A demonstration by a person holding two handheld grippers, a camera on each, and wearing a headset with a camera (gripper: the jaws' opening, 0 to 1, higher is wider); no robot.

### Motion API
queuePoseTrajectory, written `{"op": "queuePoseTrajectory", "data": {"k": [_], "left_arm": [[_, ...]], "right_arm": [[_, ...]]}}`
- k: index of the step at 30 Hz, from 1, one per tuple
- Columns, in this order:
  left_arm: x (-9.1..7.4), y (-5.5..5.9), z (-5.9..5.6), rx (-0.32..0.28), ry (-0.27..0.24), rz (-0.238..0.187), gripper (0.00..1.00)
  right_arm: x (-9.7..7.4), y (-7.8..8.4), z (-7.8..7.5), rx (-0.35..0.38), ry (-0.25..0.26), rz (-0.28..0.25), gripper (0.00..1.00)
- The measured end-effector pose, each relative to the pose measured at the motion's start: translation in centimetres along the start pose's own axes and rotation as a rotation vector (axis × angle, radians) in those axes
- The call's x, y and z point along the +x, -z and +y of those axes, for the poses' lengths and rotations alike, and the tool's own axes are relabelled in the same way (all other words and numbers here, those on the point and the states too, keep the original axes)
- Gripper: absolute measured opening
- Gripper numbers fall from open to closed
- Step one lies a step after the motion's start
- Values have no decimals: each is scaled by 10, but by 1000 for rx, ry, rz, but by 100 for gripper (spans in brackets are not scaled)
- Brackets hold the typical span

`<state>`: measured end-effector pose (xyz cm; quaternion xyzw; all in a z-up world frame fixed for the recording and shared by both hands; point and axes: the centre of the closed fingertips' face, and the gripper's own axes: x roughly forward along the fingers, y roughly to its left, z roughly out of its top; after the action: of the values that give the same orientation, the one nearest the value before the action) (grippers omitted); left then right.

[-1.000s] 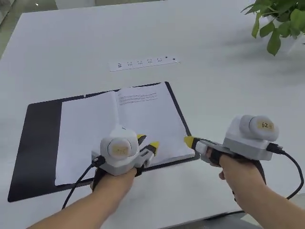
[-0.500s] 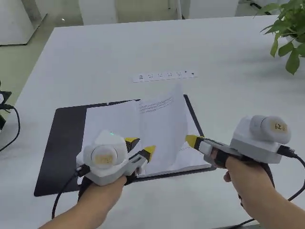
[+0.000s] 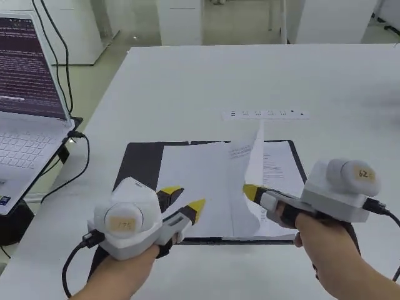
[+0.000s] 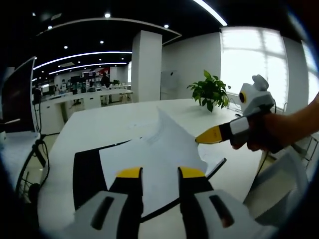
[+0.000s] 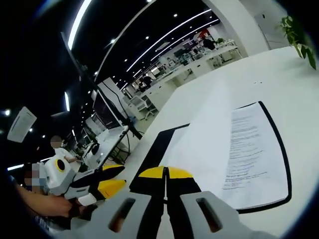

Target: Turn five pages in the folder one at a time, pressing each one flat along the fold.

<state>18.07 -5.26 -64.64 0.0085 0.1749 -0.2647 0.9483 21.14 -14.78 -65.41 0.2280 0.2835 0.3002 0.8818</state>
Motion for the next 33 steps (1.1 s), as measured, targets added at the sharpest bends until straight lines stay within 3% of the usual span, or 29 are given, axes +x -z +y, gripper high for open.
{"op": "queuePoseTrajectory", "data": {"k": [6,13,22,33], "left_arm": [[-25,10,17,-2,-49,19,26],[-43,18,26,-33,-78,36,26],[-57,33,42,-71,-104,69,25],[-67,55,56,-113,-137,122,26]], "right_arm": [[28,14,20,-30,-33,54,0],[57,33,35,-46,-57,113,0],[89,56,50,-53,-80,189,0],[125,99,64,-113,-102,317,0]]}}
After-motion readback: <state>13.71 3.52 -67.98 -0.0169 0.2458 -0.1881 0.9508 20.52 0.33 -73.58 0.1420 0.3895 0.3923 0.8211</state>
